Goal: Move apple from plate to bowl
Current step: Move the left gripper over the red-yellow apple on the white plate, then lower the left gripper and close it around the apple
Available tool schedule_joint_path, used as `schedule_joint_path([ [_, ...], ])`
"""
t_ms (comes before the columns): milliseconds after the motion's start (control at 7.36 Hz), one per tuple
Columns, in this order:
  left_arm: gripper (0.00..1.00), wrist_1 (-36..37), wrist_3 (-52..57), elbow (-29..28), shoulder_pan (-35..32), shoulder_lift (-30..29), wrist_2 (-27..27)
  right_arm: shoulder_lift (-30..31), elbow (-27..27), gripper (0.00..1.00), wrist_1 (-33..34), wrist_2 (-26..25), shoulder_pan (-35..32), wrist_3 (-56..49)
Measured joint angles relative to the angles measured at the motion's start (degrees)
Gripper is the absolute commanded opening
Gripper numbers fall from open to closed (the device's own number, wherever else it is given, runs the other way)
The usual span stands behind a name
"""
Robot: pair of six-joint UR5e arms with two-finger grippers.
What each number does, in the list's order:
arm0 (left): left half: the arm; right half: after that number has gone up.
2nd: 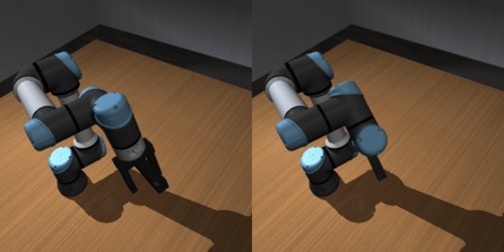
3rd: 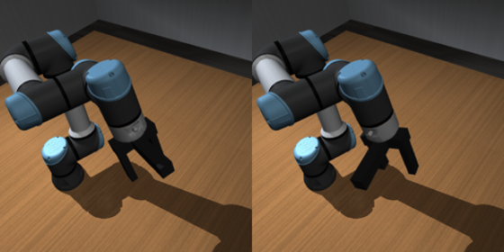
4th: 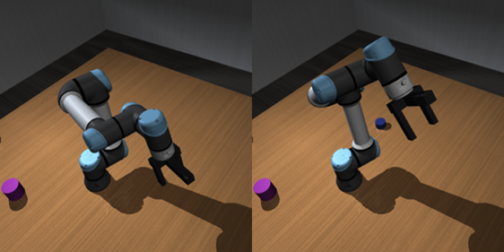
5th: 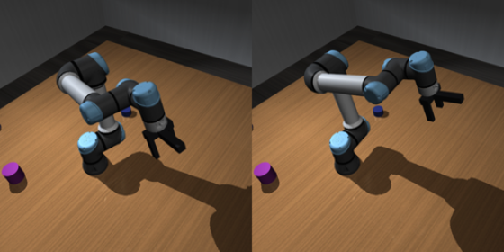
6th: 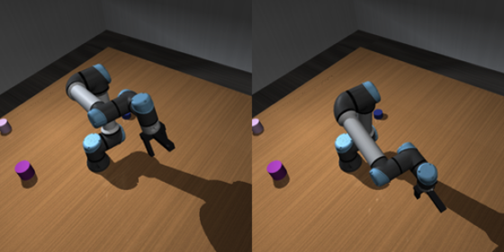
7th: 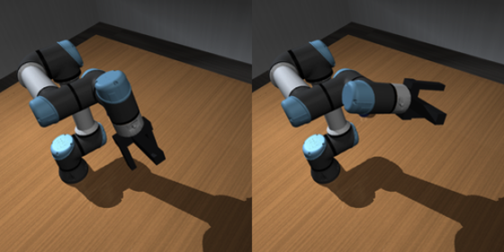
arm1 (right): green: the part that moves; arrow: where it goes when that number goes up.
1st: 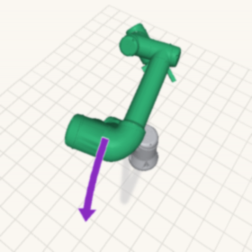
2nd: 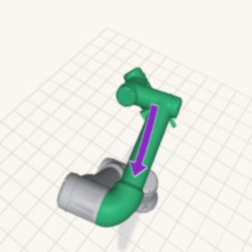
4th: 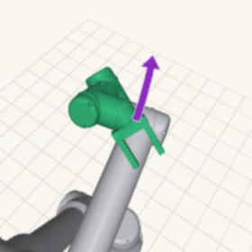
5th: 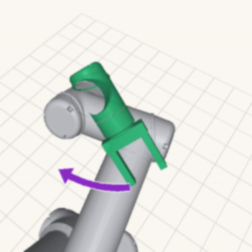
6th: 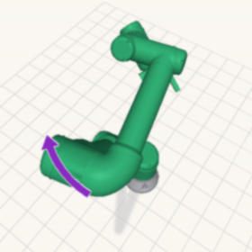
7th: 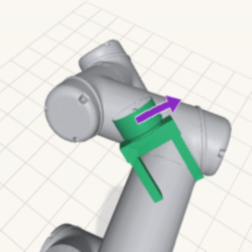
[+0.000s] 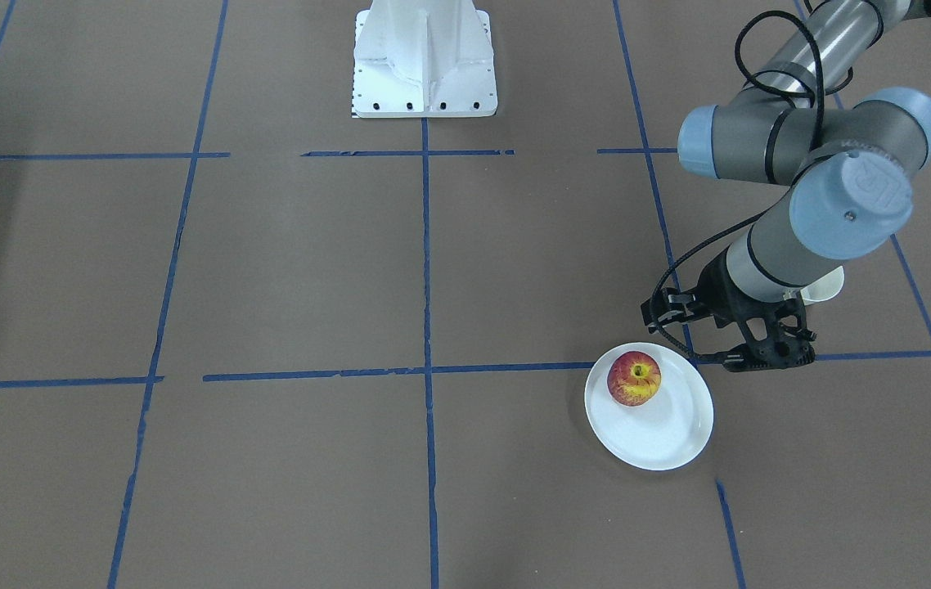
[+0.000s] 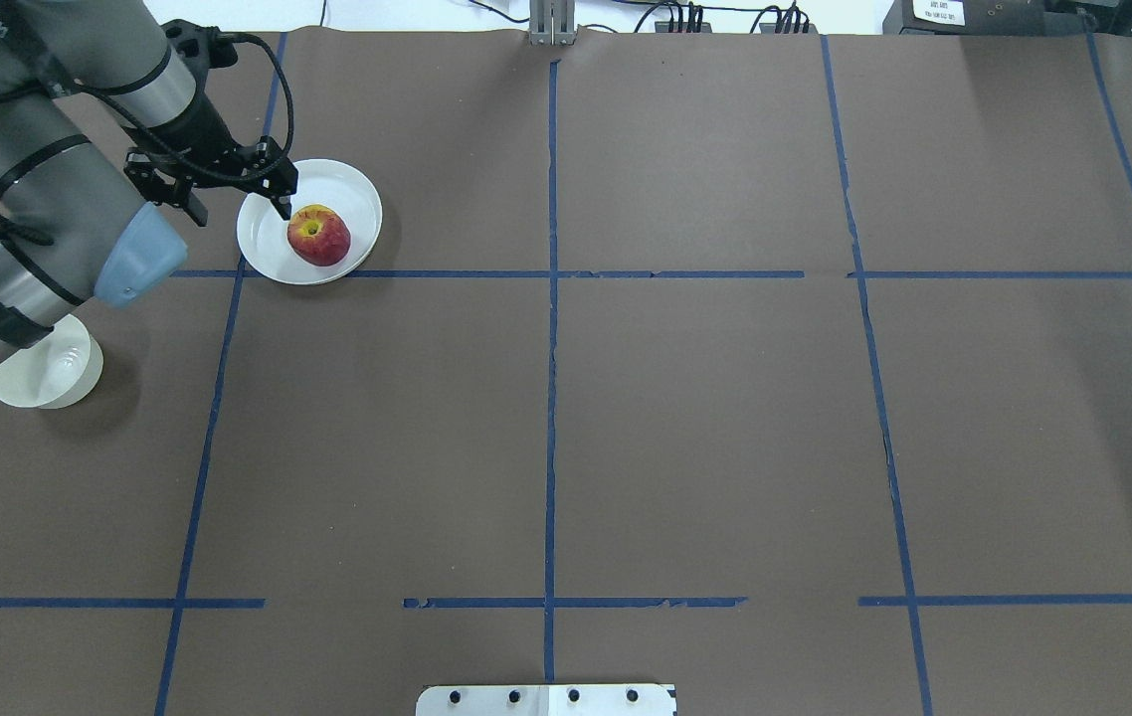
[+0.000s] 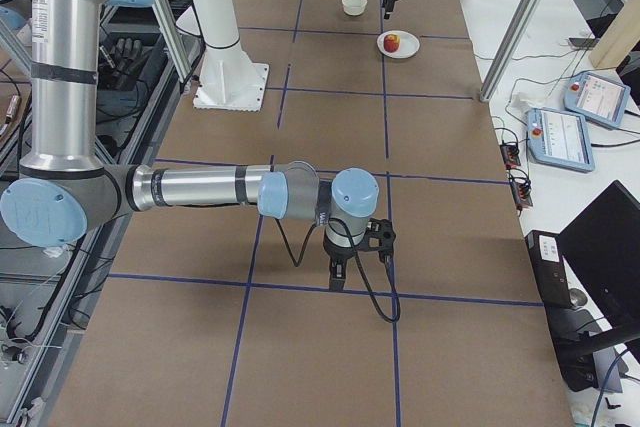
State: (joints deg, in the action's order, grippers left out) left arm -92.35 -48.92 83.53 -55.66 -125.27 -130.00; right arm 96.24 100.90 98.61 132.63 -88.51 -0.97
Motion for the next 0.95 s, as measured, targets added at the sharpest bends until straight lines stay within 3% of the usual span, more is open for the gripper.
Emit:
schedule_joint_path([
  [408,1.0,-10.93,-4.42,-14.45,1.1,-6.6,0.12,0.0,0.0,1.0,0.0,0.0,-0.02,0.0],
  [951,1.0,-14.55,-5.1,-18.21,2.82,-7.17,2.27,0.0,0.0,1.0,0.0,0.0,0.0,0.0],
])
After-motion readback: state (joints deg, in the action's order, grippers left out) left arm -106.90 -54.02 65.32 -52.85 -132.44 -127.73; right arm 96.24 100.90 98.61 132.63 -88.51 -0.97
